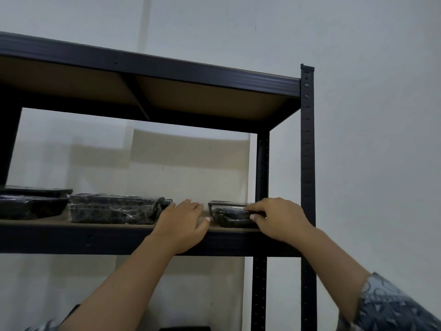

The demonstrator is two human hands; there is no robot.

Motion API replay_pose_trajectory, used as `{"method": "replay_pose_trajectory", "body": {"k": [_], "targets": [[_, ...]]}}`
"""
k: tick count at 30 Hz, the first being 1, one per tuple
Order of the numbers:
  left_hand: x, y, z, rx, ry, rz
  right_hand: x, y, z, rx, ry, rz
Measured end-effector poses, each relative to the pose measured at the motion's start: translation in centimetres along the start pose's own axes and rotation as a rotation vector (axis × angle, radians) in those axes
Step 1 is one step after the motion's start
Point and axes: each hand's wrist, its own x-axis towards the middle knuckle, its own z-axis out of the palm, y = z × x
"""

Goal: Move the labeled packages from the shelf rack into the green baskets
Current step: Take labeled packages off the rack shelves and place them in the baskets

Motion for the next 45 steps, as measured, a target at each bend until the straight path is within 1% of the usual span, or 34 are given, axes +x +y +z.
{"method": "replay_pose_trajectory", "body": {"k": [3, 4, 6, 7, 9, 13, 17, 21, 23, 28, 31, 34, 37, 39, 41, 45], "targets": [[0.7, -0.5, 0.3, -0.007, -0.051, -0.011, 2.1, 0.2, -2.4, 0.109, -0.238, 0.028], [0.8, -0.5, 0.4, 0.005, -0.065, -0.01, 3.2, 0.4, -2.9, 0.18, -0.294, 0.032], [0.8, -0.4, 0.7, 0.03, -0.063, -0.008, 5.4, 0.7, -3.4, 0.282, -0.344, 0.029], [0.7, -0.3, 0.8, 0.035, -0.055, -0.011, 6.5, 0.8, -3.4, 0.28, -0.351, 0.024], [0.4, -0.2, 0.7, 0.034, -0.04, -0.021, 8.6, 0.9, -2.7, 0.198, -0.373, 0.022], [0.1, -0.1, 0.8, 0.034, -0.029, -0.054, 11.5, 1.4, 0.2, -0.012, -0.501, 0.06], [0.1, -0.1, 0.9, 0.038, -0.019, -0.057, 12.9, 2.3, 2.7, -0.024, -0.575, 0.119], [0.2, -0.2, 1.1, 0.059, -0.004, -0.053, 13.4, 3.4, 4.2, -0.019, -0.626, 0.264], [0.2, -0.2, 1.1, 0.06, 0.003, -0.052, 13.5, 3.7, 4.5, 0.023, -0.613, 0.33], [0.2, -0.2, 1.1, 0.064, 0.017, -0.046, 14.0, 4.1, 5.0, 0.139, -0.504, 0.41], [0.1, -0.2, 1.1, 0.069, 0.024, -0.049, 14.1, 4.1, 4.8, 0.253, -0.445, 0.496], [0.2, -0.2, 1.2, 0.074, 0.036, -0.045, 14.6, 4.5, 5.0, 0.442, -0.368, 0.518], [0.2, -0.2, 1.3, 0.076, 0.04, -0.045, 14.5, 4.9, 5.2, 0.738, -0.206, 0.559], [0.2, -0.3, 1.3, 0.083, 0.043, -0.044, 14.3, 4.9, 5.1, 0.874, -0.145, 0.56], [0.2, -0.3, 1.4, 0.084, 0.05, -0.045, 14.2, 4.7, 4.8, 0.946, -0.106, 0.547], [0.2, -0.4, 1.7, 0.063, 0.099, -0.033, 14.2, 4.4, 3.9, 0.929, 0.032, 0.475]]}}
